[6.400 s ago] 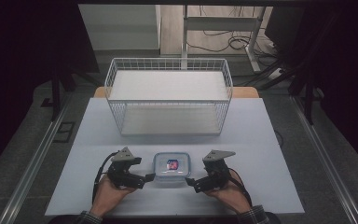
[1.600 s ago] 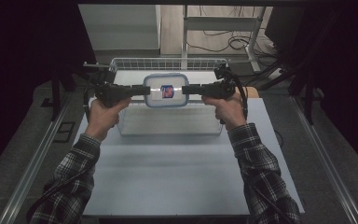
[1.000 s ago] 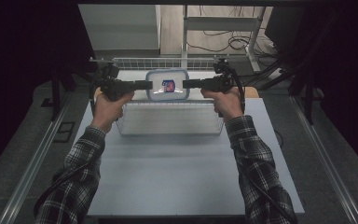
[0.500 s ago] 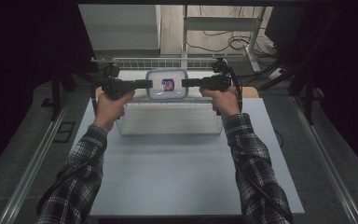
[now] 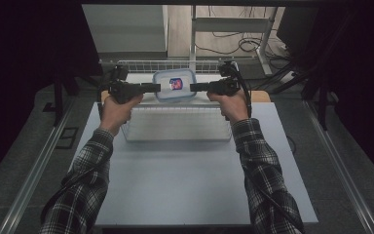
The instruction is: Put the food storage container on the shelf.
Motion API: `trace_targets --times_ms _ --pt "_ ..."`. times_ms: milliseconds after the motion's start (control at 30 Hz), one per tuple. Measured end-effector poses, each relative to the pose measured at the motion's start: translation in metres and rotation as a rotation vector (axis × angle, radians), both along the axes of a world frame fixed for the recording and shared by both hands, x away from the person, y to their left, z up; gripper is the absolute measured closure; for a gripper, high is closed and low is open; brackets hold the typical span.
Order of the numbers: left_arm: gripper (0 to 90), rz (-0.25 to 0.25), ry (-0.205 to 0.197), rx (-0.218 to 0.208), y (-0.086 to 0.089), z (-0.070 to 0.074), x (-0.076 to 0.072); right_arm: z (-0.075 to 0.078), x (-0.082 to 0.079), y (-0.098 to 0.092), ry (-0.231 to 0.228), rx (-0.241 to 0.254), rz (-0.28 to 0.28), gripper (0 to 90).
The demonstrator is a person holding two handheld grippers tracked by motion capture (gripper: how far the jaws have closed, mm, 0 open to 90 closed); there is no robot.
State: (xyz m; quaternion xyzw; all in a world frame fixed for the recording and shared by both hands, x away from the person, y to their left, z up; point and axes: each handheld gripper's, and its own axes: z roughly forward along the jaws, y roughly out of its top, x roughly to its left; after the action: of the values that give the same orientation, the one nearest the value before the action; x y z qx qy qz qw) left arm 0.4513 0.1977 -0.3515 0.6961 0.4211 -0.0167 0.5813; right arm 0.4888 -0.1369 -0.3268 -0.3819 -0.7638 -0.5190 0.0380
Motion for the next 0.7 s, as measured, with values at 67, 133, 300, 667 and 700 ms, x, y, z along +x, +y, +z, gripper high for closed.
trace_targets --times_ms 67,133,300,667,700 --pt "48.5 0.009 0.002 -0.009 0.002 -0.001 0.002 0.000 0.001 0.000 0.004 0.007 -0.003 59.0" --pt "47.9 0.031 0.000 -0.001 0.002 0.000 0.002 0.000 0.001 0.000 -0.001 0.001 0.003 59.5" --pt "39.7 0.085 -0.010 0.060 0.001 0.005 0.004 0.001 -0.001 0.000 -0.010 -0.003 -0.009 59.0" --pt "38.9 0.151 -0.086 0.097 0.000 0.010 0.001 0.008 -0.007 0.003 -0.095 -0.042 -0.049 54.1" --pt "38.9 0.144 -0.091 0.091 0.000 0.010 0.000 0.008 -0.007 0.003 -0.095 -0.042 -0.049 54.1"
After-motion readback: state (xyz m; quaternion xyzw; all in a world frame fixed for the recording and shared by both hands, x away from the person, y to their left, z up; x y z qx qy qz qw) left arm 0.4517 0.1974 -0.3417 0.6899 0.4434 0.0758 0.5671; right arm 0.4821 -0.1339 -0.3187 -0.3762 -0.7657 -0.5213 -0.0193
